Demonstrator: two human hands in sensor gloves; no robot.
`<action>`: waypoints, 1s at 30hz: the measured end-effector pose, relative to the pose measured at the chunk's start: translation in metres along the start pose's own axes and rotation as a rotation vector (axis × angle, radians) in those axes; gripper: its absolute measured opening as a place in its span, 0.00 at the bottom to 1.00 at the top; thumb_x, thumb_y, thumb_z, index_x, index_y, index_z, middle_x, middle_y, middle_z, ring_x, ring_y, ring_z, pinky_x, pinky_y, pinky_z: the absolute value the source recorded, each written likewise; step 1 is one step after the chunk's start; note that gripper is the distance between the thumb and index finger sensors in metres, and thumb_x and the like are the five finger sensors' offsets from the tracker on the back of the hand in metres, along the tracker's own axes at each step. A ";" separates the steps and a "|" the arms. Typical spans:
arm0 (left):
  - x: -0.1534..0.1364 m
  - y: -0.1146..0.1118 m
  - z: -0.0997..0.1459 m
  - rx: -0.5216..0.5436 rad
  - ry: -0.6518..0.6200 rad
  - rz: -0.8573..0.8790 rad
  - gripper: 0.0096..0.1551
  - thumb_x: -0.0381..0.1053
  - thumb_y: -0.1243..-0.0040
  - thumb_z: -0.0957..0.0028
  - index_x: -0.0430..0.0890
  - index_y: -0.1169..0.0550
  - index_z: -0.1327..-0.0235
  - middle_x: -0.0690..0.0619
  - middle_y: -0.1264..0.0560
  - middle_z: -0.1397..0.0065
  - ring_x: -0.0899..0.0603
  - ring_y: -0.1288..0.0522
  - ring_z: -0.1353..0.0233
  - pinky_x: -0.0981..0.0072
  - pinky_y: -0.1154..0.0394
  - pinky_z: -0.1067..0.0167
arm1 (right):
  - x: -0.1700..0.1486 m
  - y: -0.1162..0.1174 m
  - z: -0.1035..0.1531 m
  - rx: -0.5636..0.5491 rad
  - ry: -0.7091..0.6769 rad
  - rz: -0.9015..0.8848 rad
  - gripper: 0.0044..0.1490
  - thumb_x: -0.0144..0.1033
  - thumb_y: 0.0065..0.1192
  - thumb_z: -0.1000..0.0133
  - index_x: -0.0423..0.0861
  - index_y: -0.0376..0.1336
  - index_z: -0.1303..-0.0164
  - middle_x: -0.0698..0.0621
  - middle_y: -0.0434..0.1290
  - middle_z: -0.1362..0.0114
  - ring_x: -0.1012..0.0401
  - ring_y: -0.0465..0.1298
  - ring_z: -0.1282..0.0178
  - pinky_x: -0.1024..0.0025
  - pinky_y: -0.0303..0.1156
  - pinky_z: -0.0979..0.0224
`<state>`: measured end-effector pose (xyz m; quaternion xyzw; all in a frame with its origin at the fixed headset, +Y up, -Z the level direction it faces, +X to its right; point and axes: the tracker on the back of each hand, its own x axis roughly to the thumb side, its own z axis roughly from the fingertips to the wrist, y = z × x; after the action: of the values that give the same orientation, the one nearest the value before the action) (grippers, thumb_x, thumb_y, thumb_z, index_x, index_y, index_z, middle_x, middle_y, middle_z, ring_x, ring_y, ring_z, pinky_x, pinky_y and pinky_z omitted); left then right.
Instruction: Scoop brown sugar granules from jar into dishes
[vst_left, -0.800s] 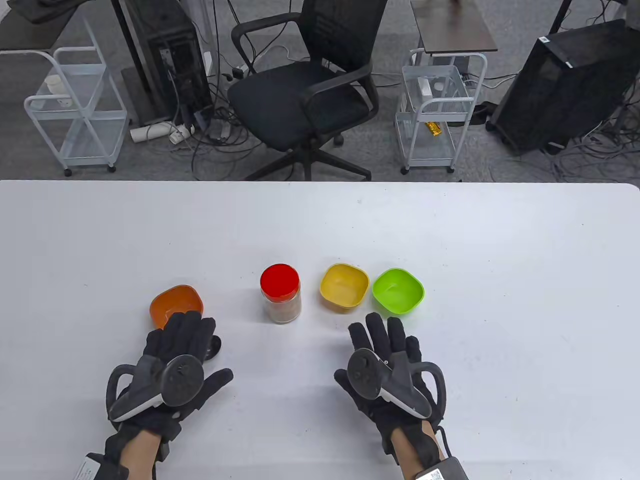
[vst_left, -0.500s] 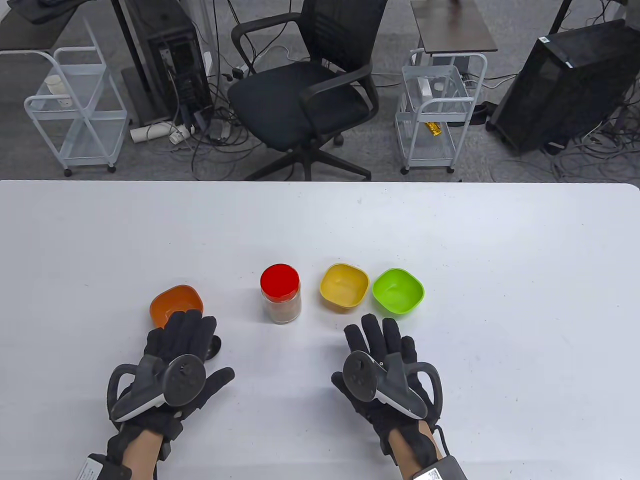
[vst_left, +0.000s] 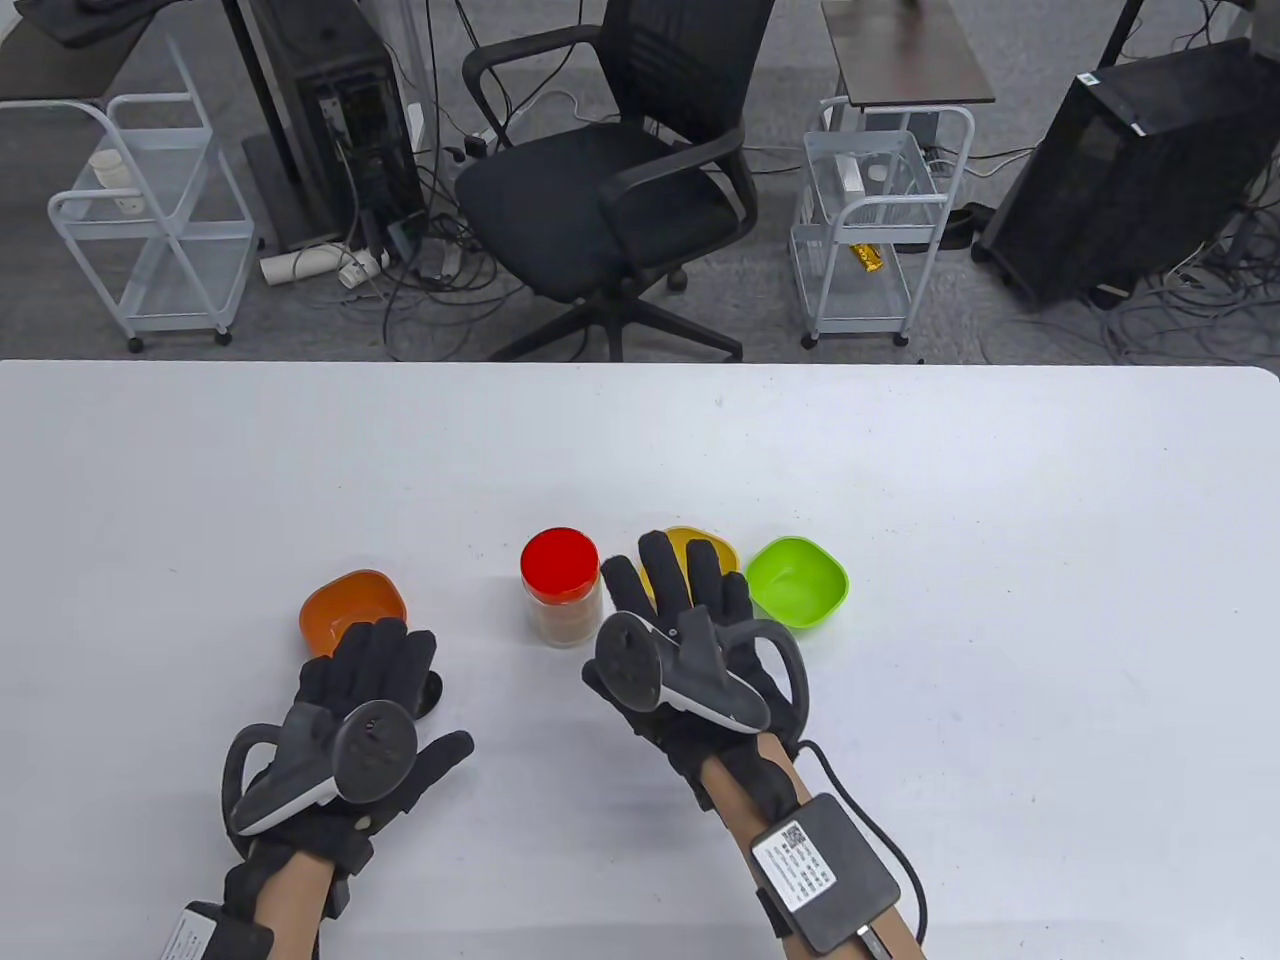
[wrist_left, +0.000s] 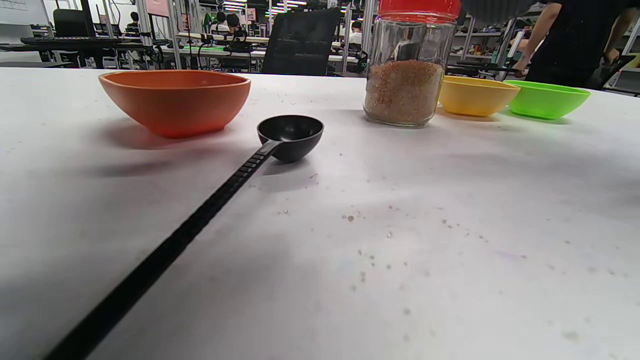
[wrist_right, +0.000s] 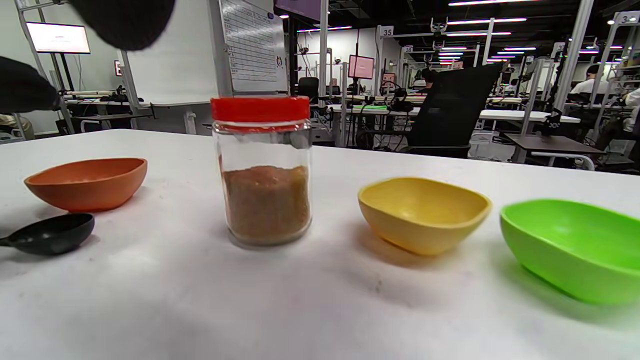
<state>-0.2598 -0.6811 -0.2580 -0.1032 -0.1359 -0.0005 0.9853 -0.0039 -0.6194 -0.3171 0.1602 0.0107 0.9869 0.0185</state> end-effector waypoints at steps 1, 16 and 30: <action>0.000 0.000 0.000 0.000 0.000 0.000 0.60 0.77 0.57 0.39 0.44 0.62 0.10 0.39 0.65 0.07 0.30 0.64 0.09 0.27 0.57 0.21 | 0.004 -0.001 -0.007 0.002 -0.004 0.000 0.58 0.66 0.49 0.44 0.48 0.35 0.14 0.38 0.32 0.09 0.28 0.39 0.15 0.27 0.45 0.19; -0.009 -0.002 0.001 -0.016 0.036 0.042 0.60 0.77 0.57 0.39 0.44 0.63 0.10 0.39 0.66 0.07 0.29 0.64 0.09 0.27 0.57 0.21 | 0.043 0.018 -0.092 0.080 -0.046 0.034 0.58 0.67 0.49 0.44 0.47 0.35 0.14 0.38 0.33 0.08 0.26 0.42 0.16 0.26 0.47 0.20; -0.009 -0.004 -0.001 -0.051 0.040 0.045 0.60 0.76 0.57 0.39 0.44 0.63 0.10 0.38 0.66 0.08 0.29 0.64 0.09 0.27 0.56 0.20 | 0.047 0.051 -0.112 -0.023 -0.054 0.078 0.45 0.64 0.59 0.43 0.54 0.51 0.20 0.41 0.61 0.17 0.34 0.71 0.30 0.36 0.73 0.28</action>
<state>-0.2681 -0.6851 -0.2610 -0.1315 -0.1137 0.0159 0.9846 -0.0853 -0.6704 -0.4068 0.1867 -0.0072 0.9822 -0.0180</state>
